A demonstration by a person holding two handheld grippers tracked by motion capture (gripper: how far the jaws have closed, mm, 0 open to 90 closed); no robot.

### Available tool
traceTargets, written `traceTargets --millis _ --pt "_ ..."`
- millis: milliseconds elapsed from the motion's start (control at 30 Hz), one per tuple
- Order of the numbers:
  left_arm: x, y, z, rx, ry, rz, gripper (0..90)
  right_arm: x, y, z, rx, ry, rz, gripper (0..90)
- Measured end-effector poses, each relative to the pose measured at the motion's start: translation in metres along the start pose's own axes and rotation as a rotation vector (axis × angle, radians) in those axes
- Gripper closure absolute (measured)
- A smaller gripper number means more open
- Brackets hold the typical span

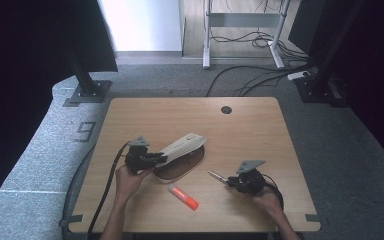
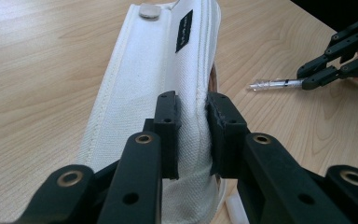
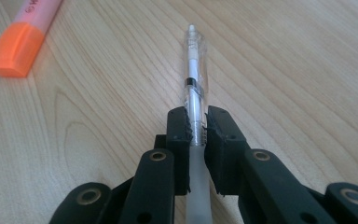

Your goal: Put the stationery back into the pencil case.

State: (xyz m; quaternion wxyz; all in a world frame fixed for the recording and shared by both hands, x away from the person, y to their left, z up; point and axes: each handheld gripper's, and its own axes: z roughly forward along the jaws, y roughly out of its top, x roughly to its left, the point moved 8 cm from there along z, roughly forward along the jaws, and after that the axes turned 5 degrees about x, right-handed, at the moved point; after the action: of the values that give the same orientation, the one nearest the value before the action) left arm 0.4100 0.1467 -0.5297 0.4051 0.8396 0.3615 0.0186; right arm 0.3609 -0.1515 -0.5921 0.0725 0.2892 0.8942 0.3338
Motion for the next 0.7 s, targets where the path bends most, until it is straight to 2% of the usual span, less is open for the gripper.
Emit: traceTargets --millis 400,700 --pt "0.0 0.001 0.0 -0.012 0.006 -0.001 75.4 -0.001 0.02 -0.014 -0.051 0.009 0.004 78.1" --pt "-0.001 0.002 0.0 -0.015 -0.001 -0.006 75.4 -0.001 0.041 -0.01 -0.065 0.032 -0.009 78.0"
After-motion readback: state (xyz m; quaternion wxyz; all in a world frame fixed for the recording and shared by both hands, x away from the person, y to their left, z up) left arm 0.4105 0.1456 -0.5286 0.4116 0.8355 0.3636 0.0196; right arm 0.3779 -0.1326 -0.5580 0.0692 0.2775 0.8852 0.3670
